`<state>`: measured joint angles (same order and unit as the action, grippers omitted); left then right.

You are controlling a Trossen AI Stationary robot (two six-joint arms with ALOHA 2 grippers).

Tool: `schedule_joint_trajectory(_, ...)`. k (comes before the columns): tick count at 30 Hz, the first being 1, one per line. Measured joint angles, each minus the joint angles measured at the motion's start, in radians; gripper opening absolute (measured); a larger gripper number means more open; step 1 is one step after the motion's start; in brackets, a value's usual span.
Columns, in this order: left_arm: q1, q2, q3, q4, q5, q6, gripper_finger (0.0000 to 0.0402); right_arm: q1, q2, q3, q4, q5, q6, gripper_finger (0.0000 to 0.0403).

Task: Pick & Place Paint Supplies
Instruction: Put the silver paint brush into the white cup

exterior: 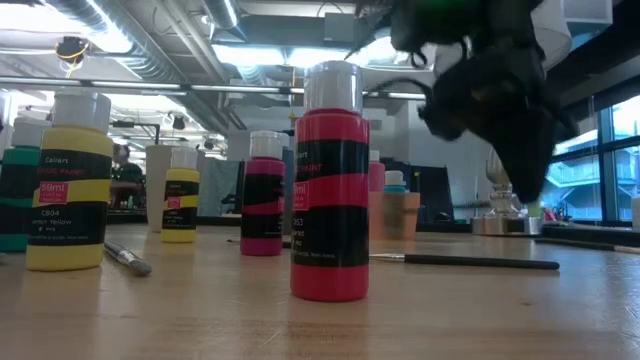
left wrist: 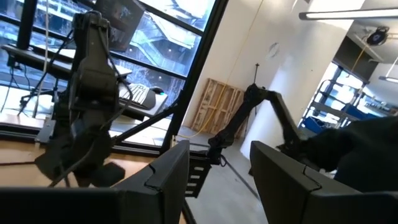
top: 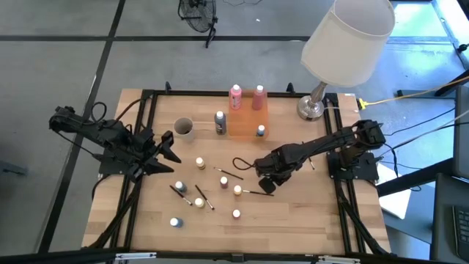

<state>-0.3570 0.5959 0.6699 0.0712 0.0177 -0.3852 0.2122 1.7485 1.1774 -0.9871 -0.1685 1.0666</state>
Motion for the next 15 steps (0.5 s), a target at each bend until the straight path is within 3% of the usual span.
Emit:
schedule_joint_trajectory(8, 0.0, -0.007, -0.001, -0.011, 0.009, -0.014, 0.0166, -0.001, 0.0, 0.239, -0.107, 0.115, -0.075, 0.0)
schedule_joint_trajectory(15, 0.0, -0.007, -0.001, 0.014, -0.179, 0.086, 0.0166, -0.002, -0.001, 0.519, -0.107, 0.345, -0.191, 0.0)
